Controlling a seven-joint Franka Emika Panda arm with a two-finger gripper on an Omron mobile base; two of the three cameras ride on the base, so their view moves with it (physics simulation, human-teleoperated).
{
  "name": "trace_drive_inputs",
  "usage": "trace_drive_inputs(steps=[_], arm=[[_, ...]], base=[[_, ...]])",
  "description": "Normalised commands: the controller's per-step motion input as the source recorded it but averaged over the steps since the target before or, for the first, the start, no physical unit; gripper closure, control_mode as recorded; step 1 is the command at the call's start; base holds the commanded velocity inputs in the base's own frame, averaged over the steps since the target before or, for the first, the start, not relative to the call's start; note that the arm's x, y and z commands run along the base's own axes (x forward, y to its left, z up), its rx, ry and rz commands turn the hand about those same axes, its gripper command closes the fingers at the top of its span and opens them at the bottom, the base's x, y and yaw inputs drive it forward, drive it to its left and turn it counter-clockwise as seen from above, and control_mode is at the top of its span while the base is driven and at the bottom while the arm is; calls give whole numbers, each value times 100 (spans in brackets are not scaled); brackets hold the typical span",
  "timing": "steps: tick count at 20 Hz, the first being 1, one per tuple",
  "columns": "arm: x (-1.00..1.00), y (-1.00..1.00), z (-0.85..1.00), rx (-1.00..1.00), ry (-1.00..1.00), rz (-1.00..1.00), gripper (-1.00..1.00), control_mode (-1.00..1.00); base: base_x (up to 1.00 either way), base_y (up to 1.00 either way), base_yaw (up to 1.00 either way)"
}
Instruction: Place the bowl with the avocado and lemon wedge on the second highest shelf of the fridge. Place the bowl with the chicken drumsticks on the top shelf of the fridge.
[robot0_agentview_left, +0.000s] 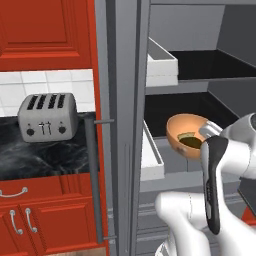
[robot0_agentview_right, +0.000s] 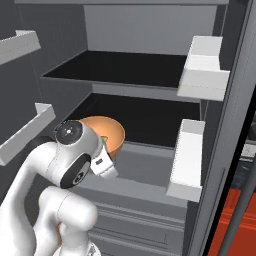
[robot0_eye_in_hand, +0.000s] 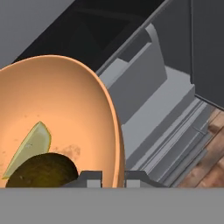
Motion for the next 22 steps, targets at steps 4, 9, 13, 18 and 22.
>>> trace_drive_inputs(steps=[4, 9, 13, 18, 22], arm=[[22, -1, 22, 0, 0, -17, 100, -100], [50, -12, 19, 0, 0, -10, 100, -100], [86, 0, 9, 0, 0, -1, 100, -100], [70, -7, -9, 0, 0, 0, 100, -100], [51, -16, -18, 0, 0, 0, 100, -100]], base=[[0, 0, 0], [0, 0, 0], [0, 0, 0], [0, 0, 0], [0, 0, 0]])
